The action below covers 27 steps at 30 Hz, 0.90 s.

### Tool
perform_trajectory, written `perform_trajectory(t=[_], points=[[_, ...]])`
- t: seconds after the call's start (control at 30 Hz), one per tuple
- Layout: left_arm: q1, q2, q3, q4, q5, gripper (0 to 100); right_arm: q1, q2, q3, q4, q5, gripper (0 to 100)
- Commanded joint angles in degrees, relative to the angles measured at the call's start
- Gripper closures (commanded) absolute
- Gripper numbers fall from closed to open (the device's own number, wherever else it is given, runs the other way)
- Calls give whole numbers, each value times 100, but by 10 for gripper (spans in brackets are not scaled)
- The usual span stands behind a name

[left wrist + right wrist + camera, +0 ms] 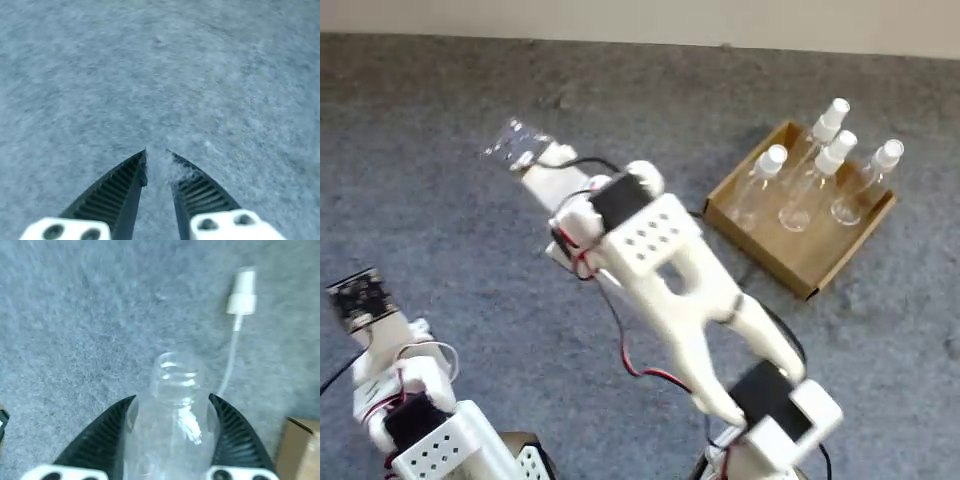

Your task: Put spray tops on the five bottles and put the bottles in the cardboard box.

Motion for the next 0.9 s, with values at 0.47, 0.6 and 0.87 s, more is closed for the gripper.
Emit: perform_trajectory(t=[0.47, 0.6, 0.87], points=[[2088, 48, -989, 712, -44, 932, 1235, -3108, -338, 1332, -1002, 874], [2554, 57, -1543, 1160, -26, 905, 1490, -3741, -338, 1349, -1002, 874], [3213, 1191, -2501, 1292, -35, 895, 1666, -5393, 1059, 1077, -967, 874]])
